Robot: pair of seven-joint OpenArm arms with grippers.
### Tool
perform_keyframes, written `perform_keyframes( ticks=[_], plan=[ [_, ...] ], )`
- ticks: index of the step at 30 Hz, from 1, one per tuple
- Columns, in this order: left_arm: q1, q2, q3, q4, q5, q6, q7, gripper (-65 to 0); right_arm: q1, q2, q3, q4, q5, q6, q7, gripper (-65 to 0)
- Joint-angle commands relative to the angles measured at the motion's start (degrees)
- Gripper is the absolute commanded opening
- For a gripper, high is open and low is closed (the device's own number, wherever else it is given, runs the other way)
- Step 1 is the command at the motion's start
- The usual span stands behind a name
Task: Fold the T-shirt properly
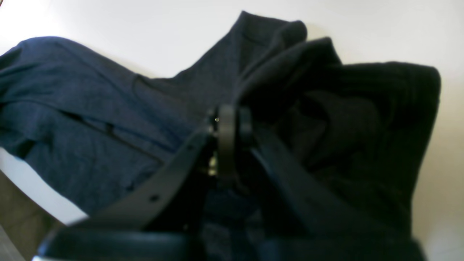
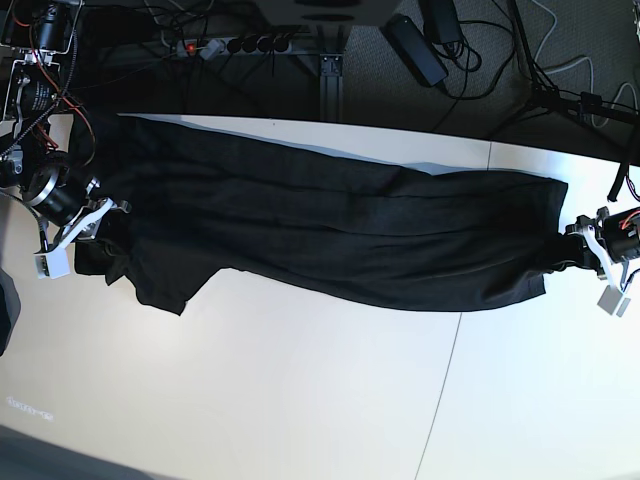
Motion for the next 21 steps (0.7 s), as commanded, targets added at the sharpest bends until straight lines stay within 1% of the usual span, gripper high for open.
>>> perform_keyframes(
  ticks=[1, 6, 8, 10, 11, 12, 13, 14, 15, 18, 21],
  plan=[
    [-0.90, -1.51, -0.66, 0.83, -1.14, -1.24, -0.28, -65.0, 0.61, 1.07, 0.57, 1.16, 1.07, 4.37, 0.94, -65.0],
    [-0.74, -1.51, -0.66, 0.83, -1.11, -1.24, 0.59, -64.5, 0.61, 1.05, 0.59, 1.16, -0.13, 4.39, 0.42, -65.0],
    [-0.76, -1.51, -0.66, 0.83, -1.11, -1.24, 0.59, -58.7, 0.61, 1.07, 0.59, 1.16, -2.14, 4.39, 0.42, -65.0],
    [-0.79, -1.49, -0.66, 0.83, -1.14, -1.24, 0.57, -51.0, 0.61, 1.05, 0.59, 1.16, -2.75, 4.39, 0.46, -65.0],
    [-0.79, -1.49, -0.66, 0.83, -1.14, -1.24, 0.52, -47.8, 0.66, 1.05, 0.59, 1.16, -3.43, 4.39, 0.55, -54.8],
    [-0.79, -1.49, -0.66, 0.83, -1.14, -1.24, 0.52, -45.3, 0.68, 1.05, 0.59, 1.16, -4.66, 4.37, 1.09, -41.5],
    [-0.76, -1.49, -0.66, 0.83, -1.11, -1.24, 0.52, -44.5, 0.68, 1.07, 0.59, 1.16, -5.99, 4.33, 2.05, -29.7],
    [-0.76, -1.49, -0.66, 0.83, -1.11, -1.24, 0.52, -44.5, 0.74, 1.09, 0.59, 1.16, -6.58, 4.31, 2.84, -21.1],
    [-0.76, -1.49, -0.66, 0.83, -1.11, -1.24, 0.55, -44.5, 0.81, 1.09, 0.63, 1.16, -6.75, 4.31, 3.52, -20.3],
    [-0.76, -1.49, -0.66, 0.83, -1.05, -1.24, 0.66, -44.5, 1.84, 1.07, 1.49, 1.16, -6.67, 4.17, 5.90, -20.5],
    [-0.76, -1.49, -0.66, 0.83, -0.90, -1.24, 0.85, -44.5, 4.98, 1.05, 2.56, 1.16, -6.82, 4.15, 5.84, -20.5]
  ],
)
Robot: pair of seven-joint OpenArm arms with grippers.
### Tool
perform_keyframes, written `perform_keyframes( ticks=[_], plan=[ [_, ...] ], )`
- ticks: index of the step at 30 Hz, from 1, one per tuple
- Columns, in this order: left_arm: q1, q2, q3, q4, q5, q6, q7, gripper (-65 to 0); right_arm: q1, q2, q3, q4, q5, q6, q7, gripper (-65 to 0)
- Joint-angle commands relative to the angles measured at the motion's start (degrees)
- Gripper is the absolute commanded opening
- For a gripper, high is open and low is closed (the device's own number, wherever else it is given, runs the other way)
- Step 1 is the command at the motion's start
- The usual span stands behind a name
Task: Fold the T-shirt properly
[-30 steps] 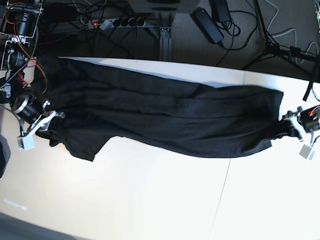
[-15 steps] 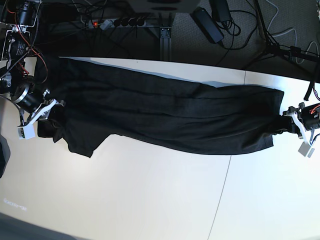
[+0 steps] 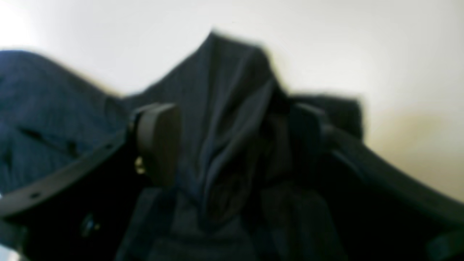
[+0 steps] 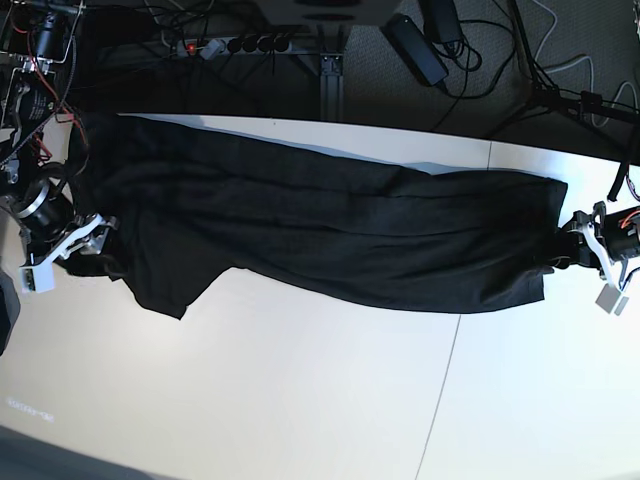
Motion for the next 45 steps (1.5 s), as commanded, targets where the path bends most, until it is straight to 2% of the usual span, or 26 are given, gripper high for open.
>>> perform_keyframes(
  ticks=[1, 5, 12, 19, 29, 37, 39, 44, 45],
  plan=[
    [-0.79, -1.49, -0.66, 0.83, -1.03, -1.24, -0.50, -44.5, 2.47, 1.09, 0.79, 1.01, 0.50, 4.20, 1.64, -20.5],
    [-0.79, -1.46, -0.66, 0.83, -1.14, -1.24, 0.31, -44.5, 9.01, 1.09, 0.76, -3.37, -2.78, 3.50, 1.66, -20.5],
    [-0.79, -1.46, -0.66, 1.20, -1.25, -1.24, 0.35, -44.5, 22.58, 1.07, -1.20, -27.12, -2.08, 3.39, 1.64, -20.5],
    [-0.81, -1.46, -0.66, 3.58, -1.25, -1.24, 0.31, -44.5, 28.15, 0.92, -5.31, -41.59, -2.08, 3.50, 1.66, -20.5],
    [-0.81, -1.46, -0.66, 4.17, -1.18, -1.24, 0.31, -44.5, 27.91, 0.66, -18.73, -45.00, -1.60, 3.52, 1.60, -20.5],
    [-0.81, -1.46, -0.66, 4.17, -0.39, -1.24, 0.26, -44.5, 27.89, 0.63, -23.19, -44.94, 2.73, 3.54, -2.95, -20.7],
    [-0.81, -1.46, -0.66, 4.17, -0.39, -1.24, 0.24, -44.5, 27.74, 0.79, -23.19, -44.94, 2.67, 3.56, -2.91, -27.1],
    [-0.81, -1.46, -0.66, 4.17, -0.37, -1.24, 0.20, -44.5, 27.76, 0.94, -23.17, -44.94, 2.71, 3.54, -2.27, -65.0],
    [-0.81, -1.46, -0.66, 4.17, -0.37, -1.24, 0.07, -44.5, 27.76, 0.96, -23.17, -44.94, 2.71, 3.54, -2.16, -65.0]
  ],
)
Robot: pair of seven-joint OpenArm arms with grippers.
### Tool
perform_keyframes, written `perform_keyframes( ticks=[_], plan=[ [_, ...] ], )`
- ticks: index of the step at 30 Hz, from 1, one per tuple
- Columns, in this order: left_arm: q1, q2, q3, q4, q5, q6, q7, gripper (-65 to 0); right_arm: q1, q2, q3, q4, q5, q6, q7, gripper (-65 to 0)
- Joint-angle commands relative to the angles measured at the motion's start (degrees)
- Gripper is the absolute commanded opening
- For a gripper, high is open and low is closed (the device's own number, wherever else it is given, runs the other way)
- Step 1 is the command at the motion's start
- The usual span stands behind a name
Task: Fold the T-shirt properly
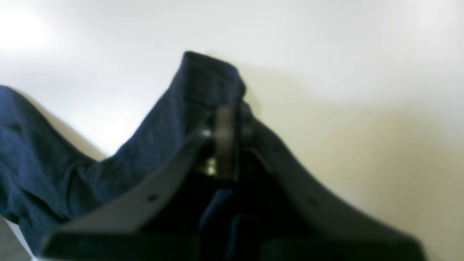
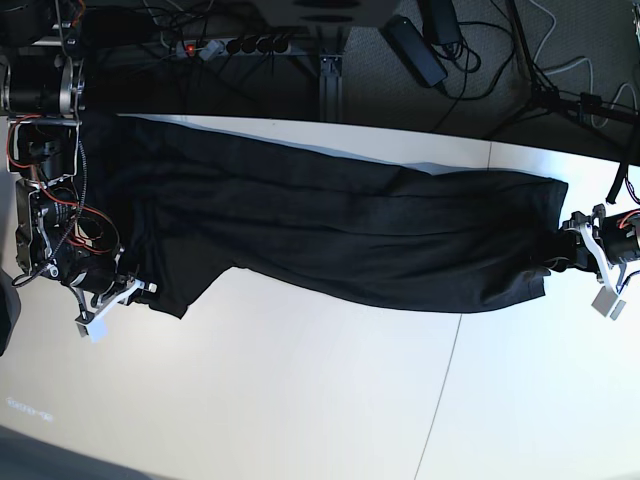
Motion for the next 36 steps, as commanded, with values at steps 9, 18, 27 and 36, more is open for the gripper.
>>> perform_keyframes(
  ticks=[9, 18, 27, 36],
  plan=[
    [-0.94, -1.46, -0.66, 0.76, -0.98, -1.21, -1.05, -44.5, 0.59, 0.61, -0.20, 2.71, -0.98, 3.72, -0.92, -65.0],
    [-0.92, -1.46, -0.66, 0.74, -0.57, -1.21, -1.01, -44.5, -1.97, 1.16, -0.20, 15.45, -0.76, 3.74, -4.81, -65.0],
    [0.48, -1.49, -0.63, 0.74, 1.62, -1.21, -0.87, -44.5, -13.44, 5.16, 0.92, 36.87, -0.39, 3.72, -5.22, -65.0],
    [2.51, -1.79, -0.63, 0.74, 1.99, -1.21, -0.81, -44.5, -27.78, 7.28, 12.72, 52.96, 4.04, 3.72, -7.98, -65.0]
  ],
)
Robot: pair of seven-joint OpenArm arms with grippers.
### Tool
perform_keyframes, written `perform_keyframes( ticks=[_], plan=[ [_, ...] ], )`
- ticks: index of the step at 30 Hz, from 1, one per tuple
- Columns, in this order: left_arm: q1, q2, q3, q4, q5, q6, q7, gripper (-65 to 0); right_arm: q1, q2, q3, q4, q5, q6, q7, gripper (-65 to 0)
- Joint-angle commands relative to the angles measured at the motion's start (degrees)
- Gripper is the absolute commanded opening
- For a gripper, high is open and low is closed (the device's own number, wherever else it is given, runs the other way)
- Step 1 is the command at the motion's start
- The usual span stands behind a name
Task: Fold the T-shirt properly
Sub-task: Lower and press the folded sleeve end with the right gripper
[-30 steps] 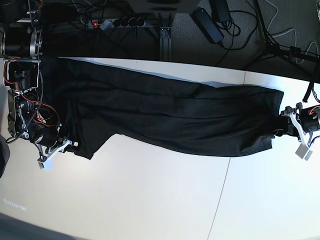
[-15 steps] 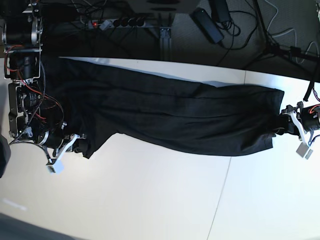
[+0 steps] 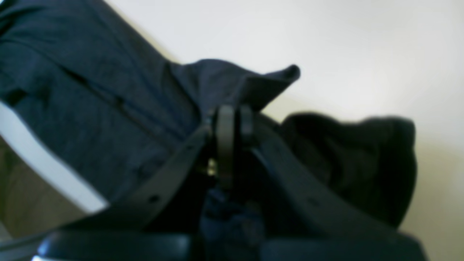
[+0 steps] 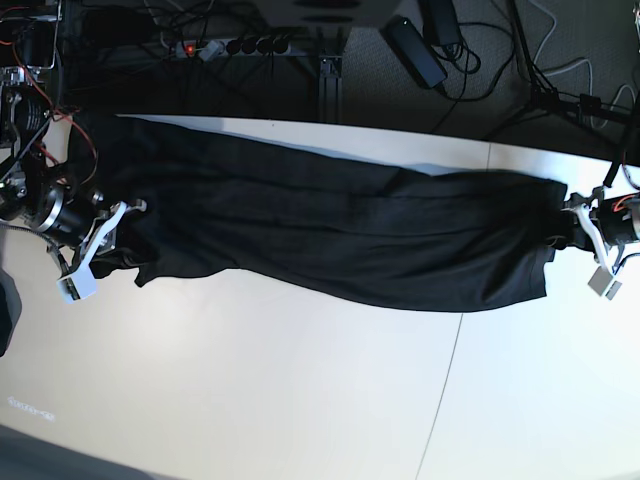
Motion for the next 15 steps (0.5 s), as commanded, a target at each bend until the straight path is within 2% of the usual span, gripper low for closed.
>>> perform_keyframes(
  ticks=[1, 7, 15],
  plan=[
    [-0.68, -1.75, -0.63, 0.74, -0.74, -1.19, -0.87, -44.5, -0.63, 1.05, 1.97, 2.23, 1.81, 3.65, 0.20, -65.0],
    [-0.68, -3.37, -0.63, 0.74, -0.61, -1.19, -0.87, -44.5, -7.30, 1.03, 9.07, 7.74, 6.82, 3.65, -3.52, -65.0],
    [-0.70, -5.27, -0.63, 0.74, -0.66, -1.19, -0.90, -44.5, -11.63, 1.03, 13.66, 8.22, 7.43, 3.65, -3.72, -65.0]
  ],
)
